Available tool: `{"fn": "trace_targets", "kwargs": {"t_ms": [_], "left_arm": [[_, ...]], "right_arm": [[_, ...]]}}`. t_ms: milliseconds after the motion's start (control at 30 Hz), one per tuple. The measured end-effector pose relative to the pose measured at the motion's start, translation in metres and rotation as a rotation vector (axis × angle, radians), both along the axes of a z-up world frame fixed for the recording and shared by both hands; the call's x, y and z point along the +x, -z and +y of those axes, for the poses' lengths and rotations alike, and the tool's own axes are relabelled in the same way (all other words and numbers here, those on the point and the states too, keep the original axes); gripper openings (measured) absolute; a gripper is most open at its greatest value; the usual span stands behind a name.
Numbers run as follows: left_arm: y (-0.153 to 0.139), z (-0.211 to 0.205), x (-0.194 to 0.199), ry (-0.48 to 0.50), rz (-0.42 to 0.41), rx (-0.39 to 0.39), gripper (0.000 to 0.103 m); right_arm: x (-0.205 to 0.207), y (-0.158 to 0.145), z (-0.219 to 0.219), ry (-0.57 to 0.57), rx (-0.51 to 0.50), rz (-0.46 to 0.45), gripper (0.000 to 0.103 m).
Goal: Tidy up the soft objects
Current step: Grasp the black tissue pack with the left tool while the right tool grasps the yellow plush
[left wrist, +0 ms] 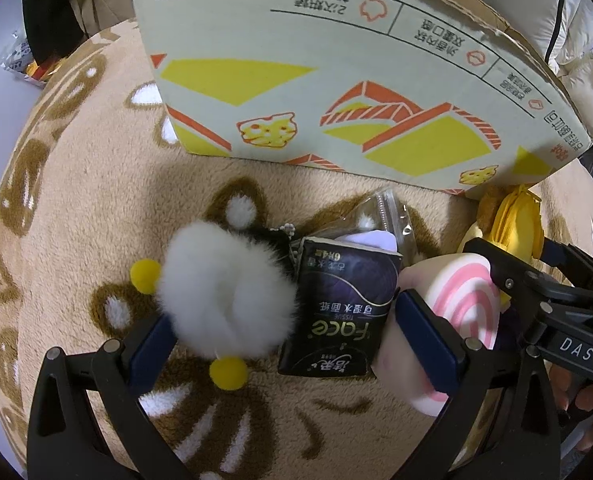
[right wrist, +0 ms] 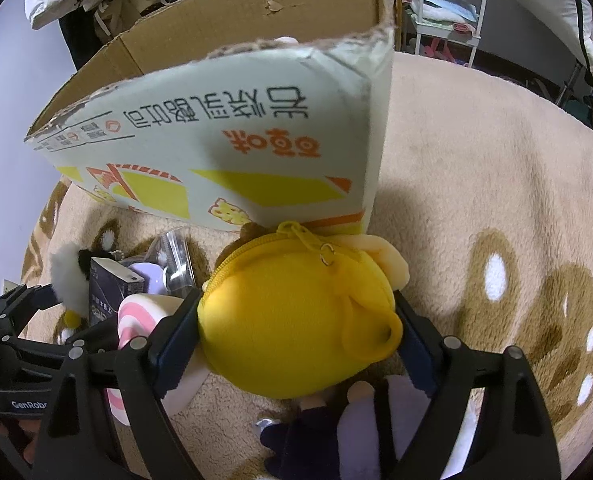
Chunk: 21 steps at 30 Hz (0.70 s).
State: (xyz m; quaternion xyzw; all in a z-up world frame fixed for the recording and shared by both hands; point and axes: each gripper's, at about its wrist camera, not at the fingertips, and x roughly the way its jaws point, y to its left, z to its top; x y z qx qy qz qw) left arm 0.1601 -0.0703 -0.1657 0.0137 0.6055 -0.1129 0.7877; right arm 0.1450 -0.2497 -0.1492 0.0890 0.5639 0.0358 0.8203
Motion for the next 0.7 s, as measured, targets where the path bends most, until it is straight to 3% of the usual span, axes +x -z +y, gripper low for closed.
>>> {"fn": "trace_targets", "kwargs": {"t_ms": [700], "left_arm": [[-0.0032,0.0009,0.0019,-0.009,0.001,0.018,0.099]], "right_arm": [[0.0025,0.009,-0.0036,0.004,0.008,0.021,0.092]]}}
